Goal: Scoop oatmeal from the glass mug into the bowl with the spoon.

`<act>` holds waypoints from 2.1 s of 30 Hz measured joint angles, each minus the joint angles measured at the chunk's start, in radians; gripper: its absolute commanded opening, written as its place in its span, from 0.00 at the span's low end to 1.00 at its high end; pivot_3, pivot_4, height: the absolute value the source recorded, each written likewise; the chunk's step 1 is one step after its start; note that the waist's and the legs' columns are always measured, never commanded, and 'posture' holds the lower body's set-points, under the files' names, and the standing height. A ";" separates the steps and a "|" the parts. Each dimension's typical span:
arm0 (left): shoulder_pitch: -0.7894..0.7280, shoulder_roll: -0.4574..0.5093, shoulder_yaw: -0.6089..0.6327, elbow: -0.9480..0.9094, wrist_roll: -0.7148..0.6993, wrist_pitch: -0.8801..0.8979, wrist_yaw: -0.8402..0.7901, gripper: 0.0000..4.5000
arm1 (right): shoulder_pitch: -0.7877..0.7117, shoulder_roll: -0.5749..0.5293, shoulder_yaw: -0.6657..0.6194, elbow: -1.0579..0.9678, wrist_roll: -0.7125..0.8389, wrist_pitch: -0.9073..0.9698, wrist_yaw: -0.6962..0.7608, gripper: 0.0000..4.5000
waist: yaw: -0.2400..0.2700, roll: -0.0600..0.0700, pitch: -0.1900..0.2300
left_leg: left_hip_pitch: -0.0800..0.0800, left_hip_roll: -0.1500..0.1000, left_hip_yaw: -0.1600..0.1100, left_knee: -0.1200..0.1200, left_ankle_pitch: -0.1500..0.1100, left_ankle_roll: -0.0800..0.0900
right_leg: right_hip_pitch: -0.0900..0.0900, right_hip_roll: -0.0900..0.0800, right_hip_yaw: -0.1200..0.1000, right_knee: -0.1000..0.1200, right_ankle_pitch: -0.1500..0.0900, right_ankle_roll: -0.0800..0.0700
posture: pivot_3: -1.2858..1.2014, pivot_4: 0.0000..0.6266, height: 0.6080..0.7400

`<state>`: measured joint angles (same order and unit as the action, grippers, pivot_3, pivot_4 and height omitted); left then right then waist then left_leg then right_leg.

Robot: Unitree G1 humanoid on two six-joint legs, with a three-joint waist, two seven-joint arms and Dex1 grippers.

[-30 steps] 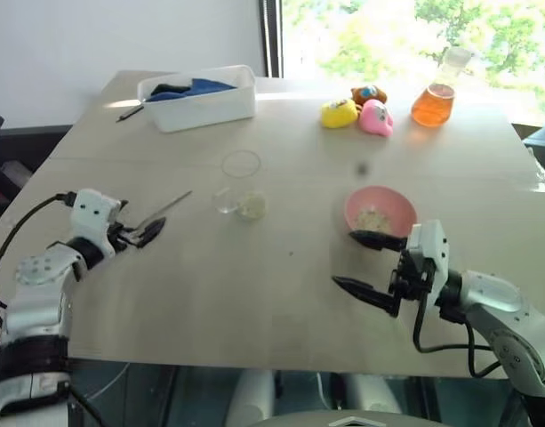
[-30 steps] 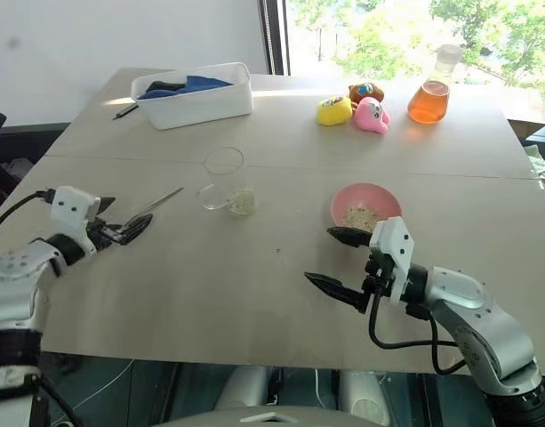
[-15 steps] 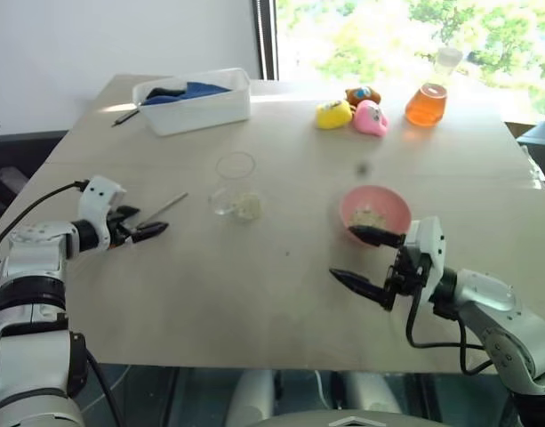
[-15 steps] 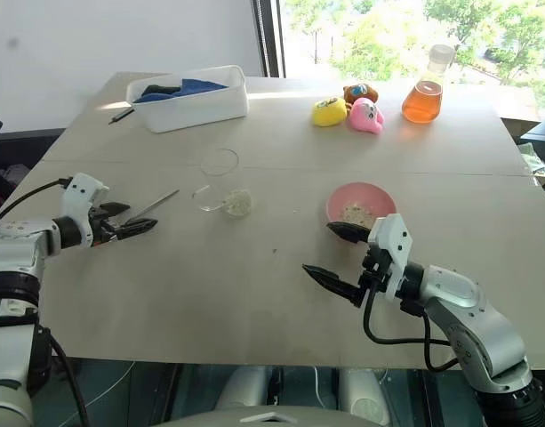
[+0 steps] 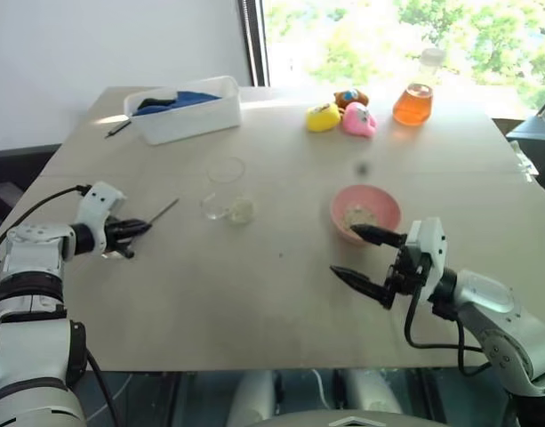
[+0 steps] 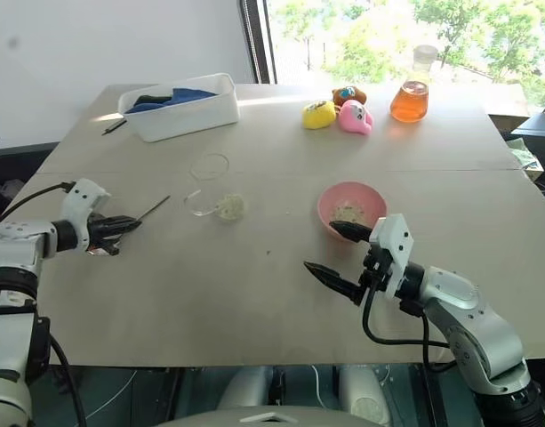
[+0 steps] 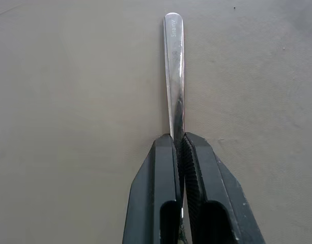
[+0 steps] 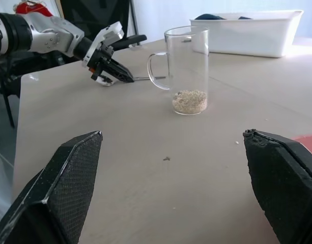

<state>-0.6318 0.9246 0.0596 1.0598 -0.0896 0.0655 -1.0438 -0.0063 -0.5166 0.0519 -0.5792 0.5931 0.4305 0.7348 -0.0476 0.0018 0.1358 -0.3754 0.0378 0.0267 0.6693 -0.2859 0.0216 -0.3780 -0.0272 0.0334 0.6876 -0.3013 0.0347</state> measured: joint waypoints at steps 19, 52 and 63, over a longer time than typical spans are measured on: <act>1.115 -0.410 0.360 -1.171 -0.343 -0.177 0.233 0.01 | -0.048 -0.009 0.011 0.054 0.029 0.046 0.030 1.00 | 0.004 -0.010 -0.002 | 0.006 -0.002 0.005 -0.015 -0.001 0.000 | 0.002 -0.019 0.007 -0.013 0.001 0.001 | 0.52 0.24 1.00; 0.706 -0.513 -0.154 -1.401 -0.009 -0.139 0.394 0.01 | -0.284 0.442 -0.018 0.215 0.345 0.496 -0.504 1.00 | 0.031 -0.014 0.002 | -0.012 -0.003 -0.005 -0.015 0.000 0.000 | -0.003 -0.018 -0.012 -0.024 0.002 0.001 | 0.52 0.24 1.00; 0.709 -0.518 -0.180 -1.400 -0.011 -0.137 0.413 0.00 | -0.316 0.477 -0.022 0.249 0.311 0.458 -0.508 0.50 | 0.031 -0.014 0.002 | -0.012 -0.002 -0.006 -0.015 0.000 0.000 | -0.003 -0.017 -0.012 -0.024 0.002 0.001 | 0.52 0.24 1.00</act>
<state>0.0777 0.4063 -0.1209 -0.3404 -0.1002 -0.0720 -0.6310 -0.3225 -0.0392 0.0301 -0.3304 0.9046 0.8888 0.2269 -0.0168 -0.0124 0.1375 -0.3878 0.0354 0.0212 0.6545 -0.2859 0.0214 -0.3811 -0.0447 0.0212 0.6634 -0.2997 0.0361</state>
